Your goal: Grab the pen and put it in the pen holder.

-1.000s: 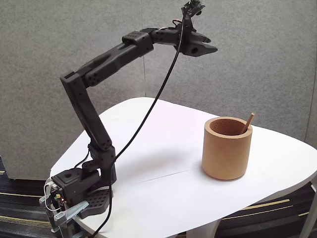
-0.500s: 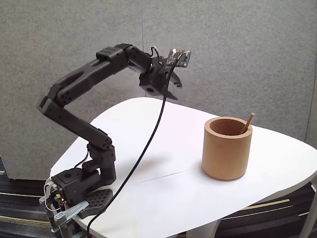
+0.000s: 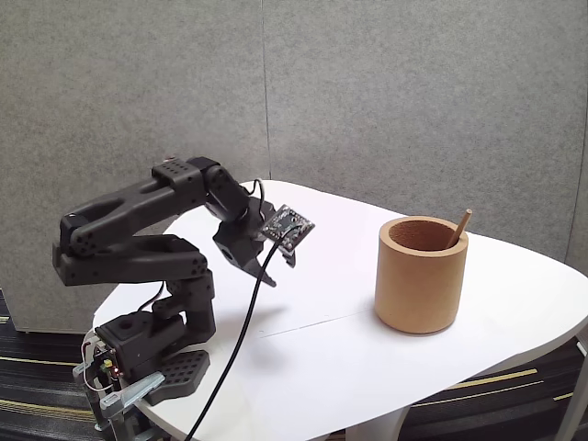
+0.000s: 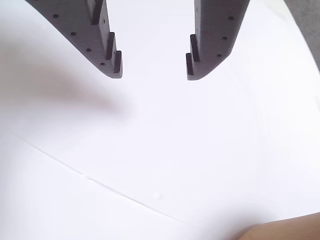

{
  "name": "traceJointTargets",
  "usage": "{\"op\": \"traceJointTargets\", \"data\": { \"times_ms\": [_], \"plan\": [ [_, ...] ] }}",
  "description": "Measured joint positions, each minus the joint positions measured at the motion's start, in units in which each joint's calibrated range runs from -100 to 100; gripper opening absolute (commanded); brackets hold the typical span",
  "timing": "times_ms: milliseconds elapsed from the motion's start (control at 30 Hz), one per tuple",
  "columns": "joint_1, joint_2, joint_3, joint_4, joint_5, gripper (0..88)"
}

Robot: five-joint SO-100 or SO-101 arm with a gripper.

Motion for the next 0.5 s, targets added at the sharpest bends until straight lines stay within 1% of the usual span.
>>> {"op": "traceJointTargets", "data": {
  "times_ms": [267,500],
  "plan": [
    [0.00,-5.50,10.74,0.85,-2.98,17.5],
    [0.00,-5.76,13.99,0.93,-3.96,17.5]
  ]
}}
